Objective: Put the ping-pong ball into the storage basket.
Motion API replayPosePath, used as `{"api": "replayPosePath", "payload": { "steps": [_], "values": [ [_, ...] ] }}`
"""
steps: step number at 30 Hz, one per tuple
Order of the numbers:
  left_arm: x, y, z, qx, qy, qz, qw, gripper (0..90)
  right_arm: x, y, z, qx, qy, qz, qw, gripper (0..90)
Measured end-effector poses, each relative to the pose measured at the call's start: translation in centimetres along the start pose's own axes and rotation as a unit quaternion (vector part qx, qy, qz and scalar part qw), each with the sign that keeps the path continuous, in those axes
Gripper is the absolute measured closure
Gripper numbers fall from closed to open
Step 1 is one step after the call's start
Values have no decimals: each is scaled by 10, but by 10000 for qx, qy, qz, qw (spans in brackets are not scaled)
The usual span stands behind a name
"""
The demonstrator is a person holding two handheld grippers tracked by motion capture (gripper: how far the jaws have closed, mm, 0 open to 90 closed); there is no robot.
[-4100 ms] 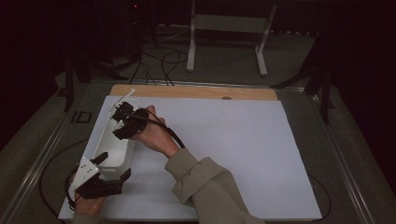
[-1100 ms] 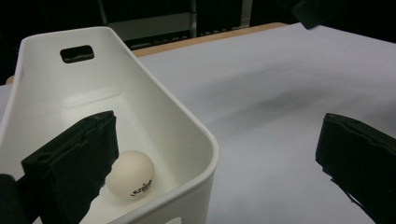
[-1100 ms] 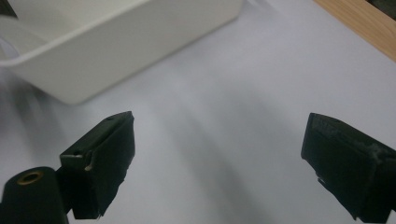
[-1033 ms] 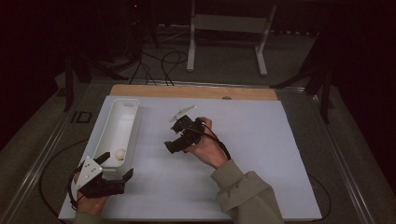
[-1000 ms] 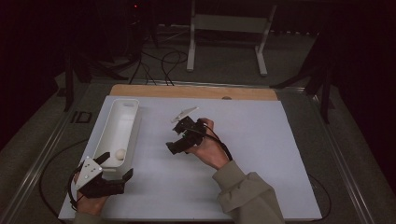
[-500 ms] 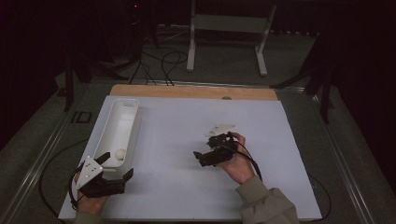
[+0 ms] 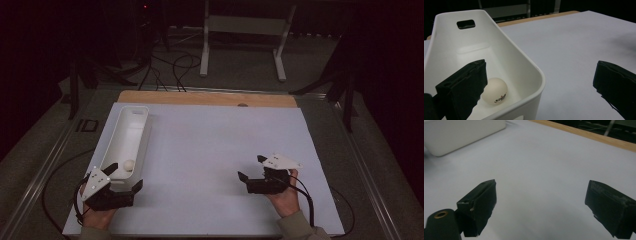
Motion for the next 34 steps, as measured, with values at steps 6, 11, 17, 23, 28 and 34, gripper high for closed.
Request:
{"api": "replayPosePath", "payload": {
  "steps": [6, 11, 17, 23, 28, 34],
  "values": [
    [0, 0, 2, -38, -8, -3, 10000, 0, -15, 18, -18, 348, 86, -607, 9975, 110],
    [1, 0, 3, -41, 3, 3, 10000, 0, -25, 24, -23, 288, 187, -944, 9949, 102],
    [1, 0, 3, -34, 10, 1, 10000, 0, -37, 31, -27, 340, 248, -1173, 9922, 102],
    [2, 0, 2, -31, 1, 9, 10000, 0, -48, 38, -28, 308, 365, -1405, 9889, 101],
    [2, 0, 2, -16, -11, 18, 10000, 0, -50, 41, -31, 309, 422, -1436, 9883, 102],
    [2, 0, 2, 5, -19, 52, 10000, 0, -50, 43, -31, 282, 404, -1398, 9889, 108]
  ]
}}
Point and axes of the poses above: each handheld gripper's, and its own axes: x roughly forward along the jaws, y roughly out of its underside, z roughly to its left, the point moved 6 cm from there along x, roughly forward along the jaws, and after that the axes turned 3 degrees about y, right-handed, at the moved point
